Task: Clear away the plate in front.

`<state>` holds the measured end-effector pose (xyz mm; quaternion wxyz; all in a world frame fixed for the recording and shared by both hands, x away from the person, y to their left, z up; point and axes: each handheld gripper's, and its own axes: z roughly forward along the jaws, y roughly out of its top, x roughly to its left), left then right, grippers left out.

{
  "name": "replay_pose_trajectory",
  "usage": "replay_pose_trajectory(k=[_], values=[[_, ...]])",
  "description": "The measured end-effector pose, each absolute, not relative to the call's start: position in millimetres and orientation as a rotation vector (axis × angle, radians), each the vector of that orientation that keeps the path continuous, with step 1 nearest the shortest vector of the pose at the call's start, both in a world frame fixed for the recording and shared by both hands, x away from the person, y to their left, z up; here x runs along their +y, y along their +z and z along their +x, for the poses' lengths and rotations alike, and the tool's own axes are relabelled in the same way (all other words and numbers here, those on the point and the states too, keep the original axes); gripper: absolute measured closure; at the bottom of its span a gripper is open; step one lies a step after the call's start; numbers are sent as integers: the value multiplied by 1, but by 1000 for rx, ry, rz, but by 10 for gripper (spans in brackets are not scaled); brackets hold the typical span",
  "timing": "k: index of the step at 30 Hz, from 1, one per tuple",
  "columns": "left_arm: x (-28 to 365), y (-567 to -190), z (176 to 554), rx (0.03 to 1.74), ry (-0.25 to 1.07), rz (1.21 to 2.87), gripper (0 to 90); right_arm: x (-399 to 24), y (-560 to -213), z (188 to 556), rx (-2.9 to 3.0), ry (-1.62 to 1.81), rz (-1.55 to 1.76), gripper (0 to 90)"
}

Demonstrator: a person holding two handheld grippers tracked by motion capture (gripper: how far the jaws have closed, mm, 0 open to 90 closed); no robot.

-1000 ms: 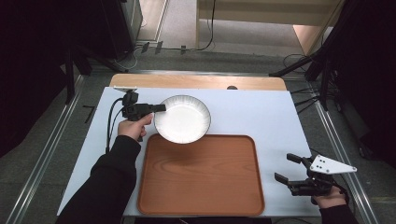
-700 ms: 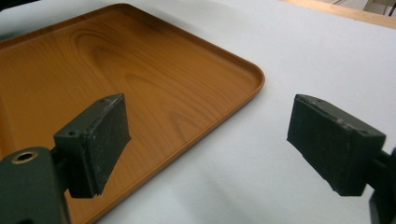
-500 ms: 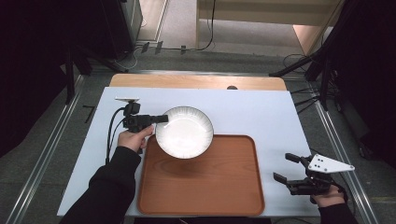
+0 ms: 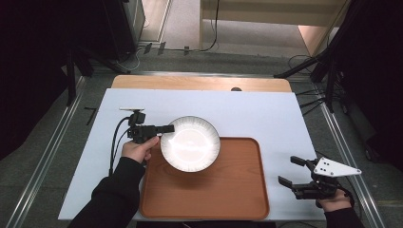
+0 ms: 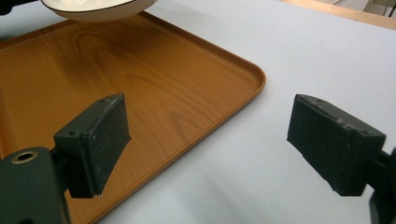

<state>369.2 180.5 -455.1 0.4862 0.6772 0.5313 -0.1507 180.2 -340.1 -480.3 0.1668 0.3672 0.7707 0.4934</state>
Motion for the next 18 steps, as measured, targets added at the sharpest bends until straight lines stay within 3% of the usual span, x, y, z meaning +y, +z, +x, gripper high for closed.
replay_pose_trajectory(k=[18], values=[[176, -466, 343, 1287, -373, 1667, 825, -340, -479, 179, 2192, 1396, 1041, 136]])
